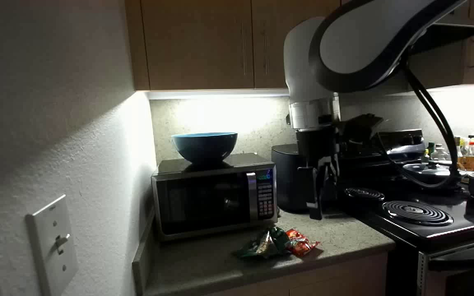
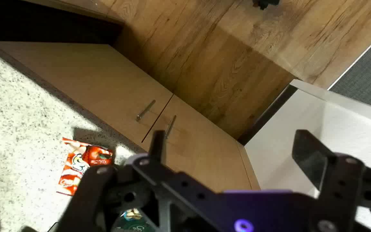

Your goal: Flip the switch on the wall

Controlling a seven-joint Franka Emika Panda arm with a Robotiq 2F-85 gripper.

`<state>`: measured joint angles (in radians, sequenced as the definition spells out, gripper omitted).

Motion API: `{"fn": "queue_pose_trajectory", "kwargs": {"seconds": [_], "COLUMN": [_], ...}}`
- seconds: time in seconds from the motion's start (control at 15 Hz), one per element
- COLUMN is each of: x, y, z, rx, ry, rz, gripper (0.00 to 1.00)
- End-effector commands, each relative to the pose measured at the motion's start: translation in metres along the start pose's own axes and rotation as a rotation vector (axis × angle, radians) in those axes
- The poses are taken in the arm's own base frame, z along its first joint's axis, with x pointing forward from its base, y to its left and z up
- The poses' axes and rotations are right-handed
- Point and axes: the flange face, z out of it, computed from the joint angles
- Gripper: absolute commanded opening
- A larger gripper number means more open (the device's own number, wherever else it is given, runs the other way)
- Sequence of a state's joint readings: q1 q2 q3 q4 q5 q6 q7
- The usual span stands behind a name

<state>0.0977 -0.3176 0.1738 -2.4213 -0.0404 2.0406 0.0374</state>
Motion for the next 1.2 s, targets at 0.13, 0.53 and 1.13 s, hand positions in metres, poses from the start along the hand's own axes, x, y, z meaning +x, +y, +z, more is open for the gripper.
{"fn": "queue_pose_trajectory", "kwargs": {"seconds": [0.13,0.53,1.13], "x": [0.000,0.007,0.089], "y": [0.000,-0.009,-0.115], "z": [0.000,0.005,0.013], "rx": [0.000,0.005,0.108], "ry": [-0.001,-0.018,0.138], "rz": [0.000,-0.031,-0.148], "gripper": [1.00,1.00,1.00]}}
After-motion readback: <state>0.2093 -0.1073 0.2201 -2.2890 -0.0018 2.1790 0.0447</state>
